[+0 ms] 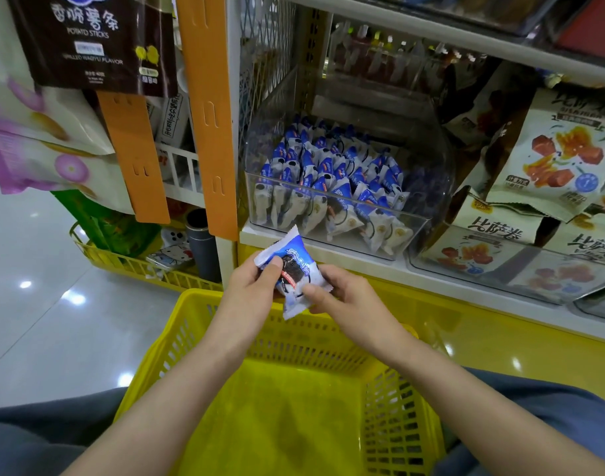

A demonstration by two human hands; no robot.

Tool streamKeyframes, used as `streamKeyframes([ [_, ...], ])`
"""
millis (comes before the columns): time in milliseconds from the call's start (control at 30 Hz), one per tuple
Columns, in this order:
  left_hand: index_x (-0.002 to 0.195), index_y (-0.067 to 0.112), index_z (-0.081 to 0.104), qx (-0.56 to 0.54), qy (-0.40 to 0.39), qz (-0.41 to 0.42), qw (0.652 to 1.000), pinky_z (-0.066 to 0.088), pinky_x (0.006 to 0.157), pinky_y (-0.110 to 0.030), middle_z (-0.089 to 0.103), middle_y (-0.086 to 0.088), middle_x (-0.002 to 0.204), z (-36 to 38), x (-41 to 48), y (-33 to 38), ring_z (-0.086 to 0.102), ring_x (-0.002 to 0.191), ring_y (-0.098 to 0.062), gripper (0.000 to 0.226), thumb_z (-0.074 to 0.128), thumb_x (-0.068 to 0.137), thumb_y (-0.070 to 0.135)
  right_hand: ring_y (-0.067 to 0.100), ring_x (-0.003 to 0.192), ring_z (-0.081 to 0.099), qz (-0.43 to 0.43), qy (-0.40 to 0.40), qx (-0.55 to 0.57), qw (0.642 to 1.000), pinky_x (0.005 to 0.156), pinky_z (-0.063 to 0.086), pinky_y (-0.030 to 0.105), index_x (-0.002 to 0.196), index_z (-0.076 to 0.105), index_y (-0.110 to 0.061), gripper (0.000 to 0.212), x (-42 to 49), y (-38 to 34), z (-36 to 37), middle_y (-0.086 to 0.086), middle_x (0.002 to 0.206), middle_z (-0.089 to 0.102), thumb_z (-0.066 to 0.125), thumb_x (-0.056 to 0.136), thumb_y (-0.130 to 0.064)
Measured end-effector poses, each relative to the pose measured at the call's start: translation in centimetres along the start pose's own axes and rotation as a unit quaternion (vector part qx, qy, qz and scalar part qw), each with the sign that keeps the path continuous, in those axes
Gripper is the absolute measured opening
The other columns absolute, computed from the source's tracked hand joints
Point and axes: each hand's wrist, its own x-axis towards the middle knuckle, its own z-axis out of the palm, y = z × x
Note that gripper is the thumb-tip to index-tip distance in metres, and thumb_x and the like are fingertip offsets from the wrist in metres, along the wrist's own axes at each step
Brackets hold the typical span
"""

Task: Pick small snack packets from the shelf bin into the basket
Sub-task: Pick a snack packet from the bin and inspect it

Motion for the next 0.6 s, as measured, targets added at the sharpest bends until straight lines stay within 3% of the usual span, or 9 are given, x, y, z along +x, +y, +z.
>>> streamKeyframes([
  [67, 0.101, 0.019, 0.062, -0.031, 0.008, -0.022, 0.999, 0.053, 0.073, -0.022, 0.07, -0.003, 0.094, -0.2, 0.1, 0.2, 0.067, 0.079, -0.008, 0.019, 0.043, 0.098, 0.02, 0.012, 0.083, 0.063, -0.004, -0.001, 0.033, 0.999, 0.073, 0.055, 0.024, 0.094, 0.063, -0.022, 0.017, -0.1, -0.2, -0.3, 0.001, 0.092, 0.068, 0.058, 0.089, -0.007],
  [200, 0.108, 0.015, 0.06, -0.075, 0.006, -0.075, 0.994, 0.043, 0.101, -0.046, 0.069, -0.011, 0.106, -0.2, 0.2, 0.8, 0.064, 0.103, -0.025, 0.03, 0.041, 0.097, 0.036, 0.011, 0.077, 0.066, 0.0, 0.02, 0.064, 0.998, 0.068, 0.056, 0.023, 0.091, 0.065, -0.019, 0.02, -0.2, -0.4, -0.3, 0.003, 0.088, 0.07, 0.063, 0.084, 0.0],
  [367, 0.101, 0.015, 0.061, -0.137, 0.012, -0.084, 0.987, 0.046, 0.099, -0.045, 0.073, -0.009, 0.093, -0.3, 0.0, 1.1, 0.067, 0.09, -0.022, 0.026, 0.042, 0.097, 0.032, 0.01, 0.085, 0.067, -0.077, 0.062, -0.073, 0.992, 0.075, 0.055, 0.035, 0.092, 0.063, -0.037, 0.025, -1.0, -0.8, 0.1, -0.011, 0.089, 0.071, 0.071, 0.08, -0.017],
  [467, 0.114, 0.012, 0.059, -0.143, -0.037, -0.081, 0.986, 0.049, 0.095, -0.04, 0.072, -0.01, 0.101, -0.2, 0.0, 1.5, 0.068, 0.096, -0.022, 0.033, 0.044, 0.095, 0.035, 0.009, 0.087, 0.068, -0.074, 0.091, -0.051, 0.992, 0.078, 0.055, 0.043, 0.095, 0.065, -0.031, 0.022, -0.8, -1.2, -0.1, -0.009, 0.092, 0.072, 0.07, 0.08, -0.016],
  [533, 0.109, 0.014, 0.062, -0.117, -0.066, -0.067, 0.989, 0.052, 0.088, -0.035, 0.072, -0.007, 0.102, 0.0, -0.2, 1.7, 0.068, 0.094, -0.017, 0.025, 0.052, 0.091, 0.028, 0.007, 0.087, 0.068, -0.065, 0.085, -0.032, 0.994, 0.08, 0.055, 0.039, 0.095, 0.064, -0.03, 0.02, -0.6, -1.6, -0.3, -0.008, 0.092, 0.072, 0.069, 0.081, -0.017],
  [600, 0.105, 0.016, 0.063, -0.103, -0.062, -0.056, 0.991, 0.053, 0.088, -0.035, 0.072, -0.005, 0.103, 0.1, -0.4, 1.9, 0.068, 0.094, -0.016, 0.017, 0.058, 0.089, 0.021, -0.001, 0.088, 0.065, -0.09, 0.066, -0.068, 0.991, 0.08, 0.053, 0.024, 0.097, 0.059, -0.036, 0.017, -0.6, -2.4, -1.0, -0.016, 0.093, 0.07, 0.064, 0.081, -0.029],
])
